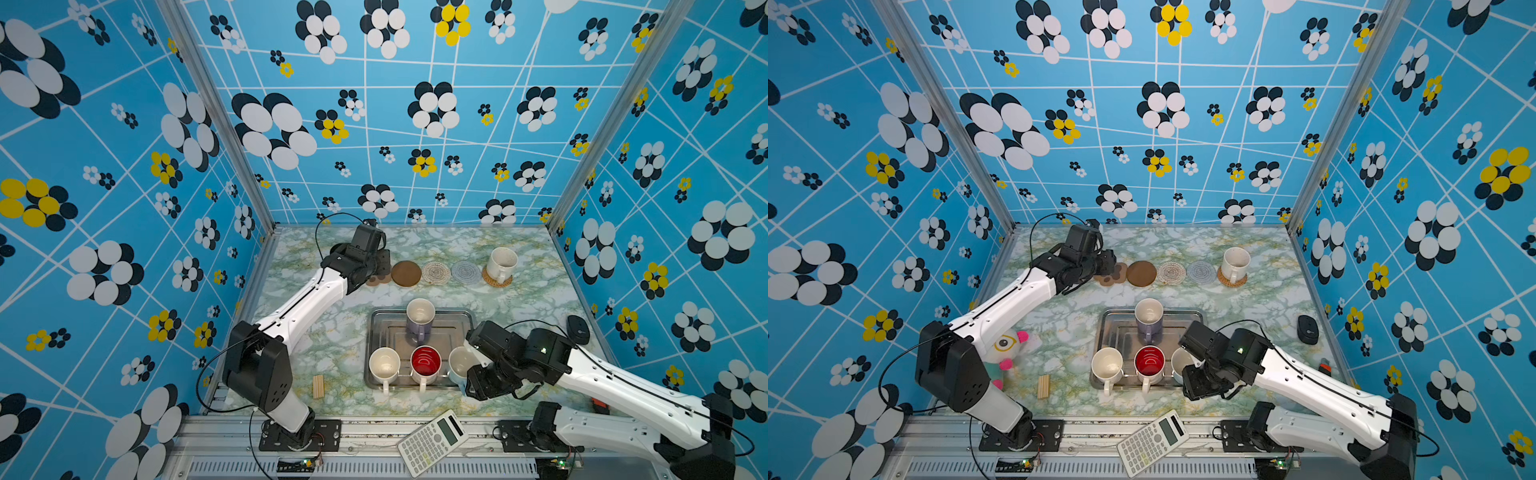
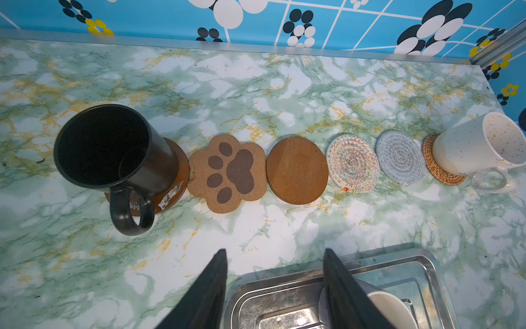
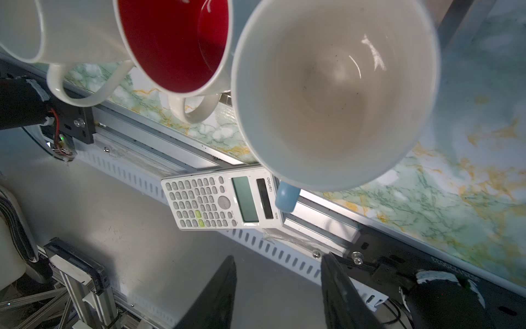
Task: Place cups on coasters
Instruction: Pick up the cup from the tray.
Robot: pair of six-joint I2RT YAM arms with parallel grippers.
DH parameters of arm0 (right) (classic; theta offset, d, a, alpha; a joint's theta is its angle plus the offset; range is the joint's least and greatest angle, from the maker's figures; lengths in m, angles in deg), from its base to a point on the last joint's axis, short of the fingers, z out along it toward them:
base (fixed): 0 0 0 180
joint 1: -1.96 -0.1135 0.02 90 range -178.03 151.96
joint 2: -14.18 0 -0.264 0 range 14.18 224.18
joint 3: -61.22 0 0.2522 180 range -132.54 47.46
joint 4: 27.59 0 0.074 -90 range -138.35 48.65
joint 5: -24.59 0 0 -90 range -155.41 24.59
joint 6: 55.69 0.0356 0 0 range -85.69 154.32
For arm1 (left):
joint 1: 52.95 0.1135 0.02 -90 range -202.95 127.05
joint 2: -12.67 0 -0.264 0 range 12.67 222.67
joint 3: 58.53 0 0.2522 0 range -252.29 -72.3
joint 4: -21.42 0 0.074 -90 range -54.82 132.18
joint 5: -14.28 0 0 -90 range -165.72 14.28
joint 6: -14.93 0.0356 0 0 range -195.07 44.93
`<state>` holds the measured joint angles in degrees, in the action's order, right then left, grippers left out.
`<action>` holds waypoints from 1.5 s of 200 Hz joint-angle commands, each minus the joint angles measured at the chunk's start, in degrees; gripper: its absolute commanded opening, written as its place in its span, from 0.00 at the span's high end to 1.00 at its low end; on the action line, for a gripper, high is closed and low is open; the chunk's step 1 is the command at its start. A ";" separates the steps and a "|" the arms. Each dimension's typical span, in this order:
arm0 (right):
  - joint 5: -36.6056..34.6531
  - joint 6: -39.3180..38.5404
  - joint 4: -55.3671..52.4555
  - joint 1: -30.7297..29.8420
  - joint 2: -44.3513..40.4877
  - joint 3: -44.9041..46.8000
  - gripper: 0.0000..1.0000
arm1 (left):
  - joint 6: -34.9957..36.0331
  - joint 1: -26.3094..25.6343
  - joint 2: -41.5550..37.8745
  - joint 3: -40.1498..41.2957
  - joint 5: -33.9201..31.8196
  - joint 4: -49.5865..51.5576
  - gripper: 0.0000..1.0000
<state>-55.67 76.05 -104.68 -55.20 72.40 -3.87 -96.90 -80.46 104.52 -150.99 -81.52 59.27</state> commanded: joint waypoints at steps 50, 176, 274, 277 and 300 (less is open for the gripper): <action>-4.49 7.74 4.53 -4.23 1.46 2.75 0.49 | 0.17 -0.70 1.23 -0.96 0.88 -0.61 0.44; -8.75 10.38 6.99 -5.38 7.94 3.29 0.47 | 0.05 -0.70 0.61 0.03 1.15 -0.85 0.44; -10.64 13.26 9.35 -5.34 8.85 5.42 0.62 | 0.12 -0.71 0.35 0.19 1.14 -0.83 0.44; -10.75 13.28 9.43 -5.40 8.84 5.49 0.63 | 0.17 -0.71 0.34 0.16 1.14 -0.86 0.44; -11.05 13.54 9.76 -5.41 8.93 5.88 0.63 | 0.05 -0.71 0.26 0.21 1.23 -0.81 0.44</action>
<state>-64.98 88.20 -95.22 -60.27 81.09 0.66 -96.87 -80.83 105.24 -150.99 -81.06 58.90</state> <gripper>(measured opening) 0.368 0.559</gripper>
